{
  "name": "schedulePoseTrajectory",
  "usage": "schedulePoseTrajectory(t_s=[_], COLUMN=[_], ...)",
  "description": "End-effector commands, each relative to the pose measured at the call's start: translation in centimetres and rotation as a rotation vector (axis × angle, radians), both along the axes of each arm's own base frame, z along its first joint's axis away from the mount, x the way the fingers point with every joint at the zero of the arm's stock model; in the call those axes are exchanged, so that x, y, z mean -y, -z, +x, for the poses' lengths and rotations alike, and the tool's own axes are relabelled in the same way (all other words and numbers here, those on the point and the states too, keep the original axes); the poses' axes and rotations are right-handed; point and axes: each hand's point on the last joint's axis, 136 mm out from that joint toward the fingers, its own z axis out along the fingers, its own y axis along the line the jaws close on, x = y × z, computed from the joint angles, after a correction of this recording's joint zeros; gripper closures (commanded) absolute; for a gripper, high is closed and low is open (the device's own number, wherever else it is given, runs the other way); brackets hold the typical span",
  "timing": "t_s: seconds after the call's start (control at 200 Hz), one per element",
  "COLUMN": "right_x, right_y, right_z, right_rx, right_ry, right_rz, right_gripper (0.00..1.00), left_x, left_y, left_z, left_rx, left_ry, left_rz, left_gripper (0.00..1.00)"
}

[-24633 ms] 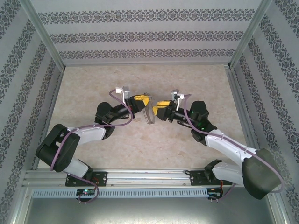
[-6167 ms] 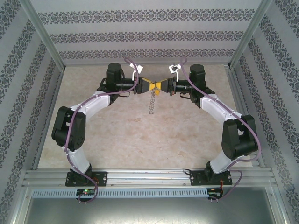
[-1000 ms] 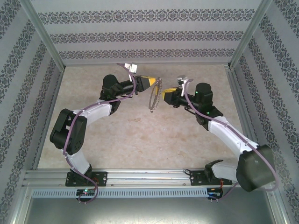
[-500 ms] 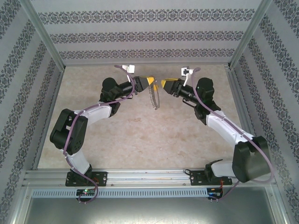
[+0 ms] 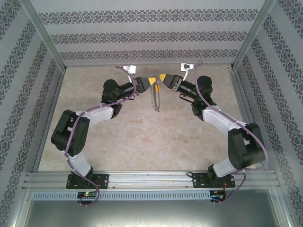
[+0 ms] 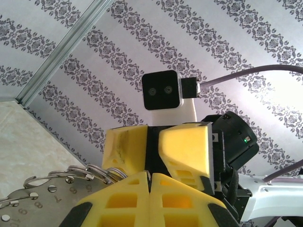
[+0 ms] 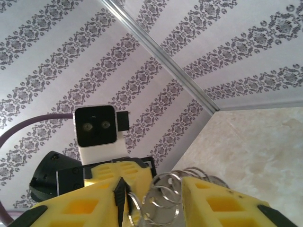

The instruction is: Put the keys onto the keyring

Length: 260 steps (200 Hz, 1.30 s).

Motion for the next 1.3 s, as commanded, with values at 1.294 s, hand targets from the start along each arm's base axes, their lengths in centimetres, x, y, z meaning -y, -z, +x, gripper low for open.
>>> schedulePoseTrajectory(t_s=[1.294], right_x=[-2.0], right_y=[0.2], right_z=[-1.7], right_rx=[0.037], right_ry=[-0.099], right_rz=[-0.005], right_gripper=[0.79], left_x=[0.2], left_y=[-2.3], left_z=[-0.9], left_rx=[0.095], left_ry=[0.018], left_rz=[-0.054], left_gripper=[1.0])
